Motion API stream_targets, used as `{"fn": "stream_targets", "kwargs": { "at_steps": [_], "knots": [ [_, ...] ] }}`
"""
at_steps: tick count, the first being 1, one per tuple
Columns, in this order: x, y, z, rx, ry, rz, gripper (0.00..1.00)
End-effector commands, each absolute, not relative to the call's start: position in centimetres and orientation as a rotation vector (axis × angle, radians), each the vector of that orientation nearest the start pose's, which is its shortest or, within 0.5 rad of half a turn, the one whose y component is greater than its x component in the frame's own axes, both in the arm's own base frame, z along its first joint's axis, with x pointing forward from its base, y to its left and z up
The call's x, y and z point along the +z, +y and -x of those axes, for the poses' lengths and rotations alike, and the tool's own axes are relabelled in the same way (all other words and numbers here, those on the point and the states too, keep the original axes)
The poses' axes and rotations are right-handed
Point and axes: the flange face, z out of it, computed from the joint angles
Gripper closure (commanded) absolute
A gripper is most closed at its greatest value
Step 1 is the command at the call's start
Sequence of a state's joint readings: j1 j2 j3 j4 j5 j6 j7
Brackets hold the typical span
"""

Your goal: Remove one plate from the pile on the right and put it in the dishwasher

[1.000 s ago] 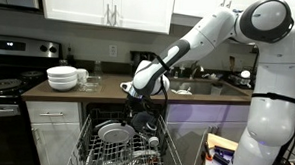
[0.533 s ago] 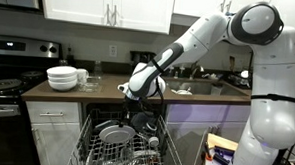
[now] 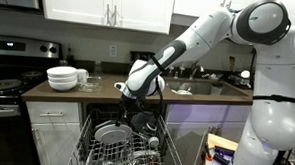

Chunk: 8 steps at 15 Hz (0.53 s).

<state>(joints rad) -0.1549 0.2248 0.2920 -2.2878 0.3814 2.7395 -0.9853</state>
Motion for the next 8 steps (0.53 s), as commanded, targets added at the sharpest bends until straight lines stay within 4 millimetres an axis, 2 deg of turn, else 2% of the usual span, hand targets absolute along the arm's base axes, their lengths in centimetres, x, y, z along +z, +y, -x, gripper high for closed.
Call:
{"fn": "stream_targets", "kwargs": {
  "at_steps": [1, 4, 8],
  "knots": [
    [31.08, 7.32, -53.63, -0.5, -1.212, 2.744, 0.98],
    [31.86, 7.96, -53.76, -0.522, -1.212, 2.722, 0.98],
    [31.61, 7.65, -54.28, -0.534, -1.162, 2.707, 0.98]
  ]
}}
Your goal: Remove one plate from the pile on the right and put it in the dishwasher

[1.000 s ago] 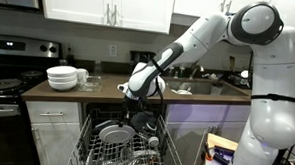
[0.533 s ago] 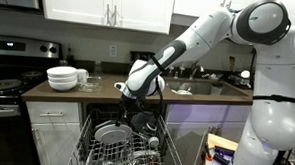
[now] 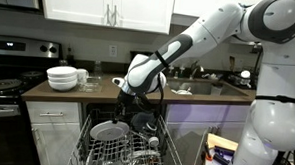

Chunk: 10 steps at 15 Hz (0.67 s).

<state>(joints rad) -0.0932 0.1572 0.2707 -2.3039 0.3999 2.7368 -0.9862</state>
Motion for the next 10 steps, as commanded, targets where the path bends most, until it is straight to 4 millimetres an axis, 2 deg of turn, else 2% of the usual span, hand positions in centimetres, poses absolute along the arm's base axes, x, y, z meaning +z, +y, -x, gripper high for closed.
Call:
{"fn": "stream_targets", "kwargs": {
  "at_steps": [1, 10],
  "knots": [
    [31.4, 7.5, -54.4, -0.532, -1.145, 2.697, 0.98],
    [30.4, 5.9, -54.5, -0.494, -1.046, 2.66, 0.98]
  ]
}}
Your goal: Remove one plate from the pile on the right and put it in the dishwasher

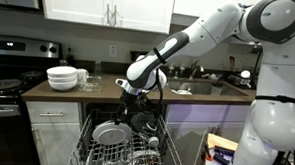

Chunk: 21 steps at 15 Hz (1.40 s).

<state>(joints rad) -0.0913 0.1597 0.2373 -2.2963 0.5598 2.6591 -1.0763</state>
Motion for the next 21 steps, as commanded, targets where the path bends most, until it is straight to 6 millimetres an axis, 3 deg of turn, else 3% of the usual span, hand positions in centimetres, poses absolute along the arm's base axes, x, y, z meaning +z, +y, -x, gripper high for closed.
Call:
{"fn": "stream_targets", "kwargs": {
  "at_steps": [1, 10, 21],
  "knots": [
    [30.3, 5.7, -54.5, -0.493, -1.04, 2.662, 0.98],
    [27.3, 4.5, -55.7, -0.447, -0.953, 2.683, 0.98],
    [25.2, 3.7, -58.0, -0.424, -0.893, 2.702, 0.98]
  ]
}}
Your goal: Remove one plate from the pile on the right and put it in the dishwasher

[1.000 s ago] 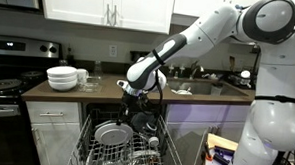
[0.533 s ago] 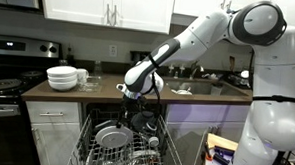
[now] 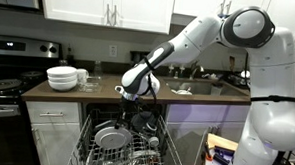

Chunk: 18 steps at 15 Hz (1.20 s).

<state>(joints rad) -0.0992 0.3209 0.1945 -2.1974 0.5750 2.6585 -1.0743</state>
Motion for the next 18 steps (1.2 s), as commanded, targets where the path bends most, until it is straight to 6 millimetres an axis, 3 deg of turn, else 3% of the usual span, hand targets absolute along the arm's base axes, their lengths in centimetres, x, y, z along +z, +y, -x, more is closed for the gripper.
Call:
{"fn": "stream_targets", "kwargs": {
  "at_steps": [1, 18],
  "knots": [
    [25.0, 3.7, -58.1, -0.422, -0.888, 2.704, 0.98],
    [20.5, 3.8, -60.3, -0.324, -0.88, 2.702, 0.98]
  ]
}}
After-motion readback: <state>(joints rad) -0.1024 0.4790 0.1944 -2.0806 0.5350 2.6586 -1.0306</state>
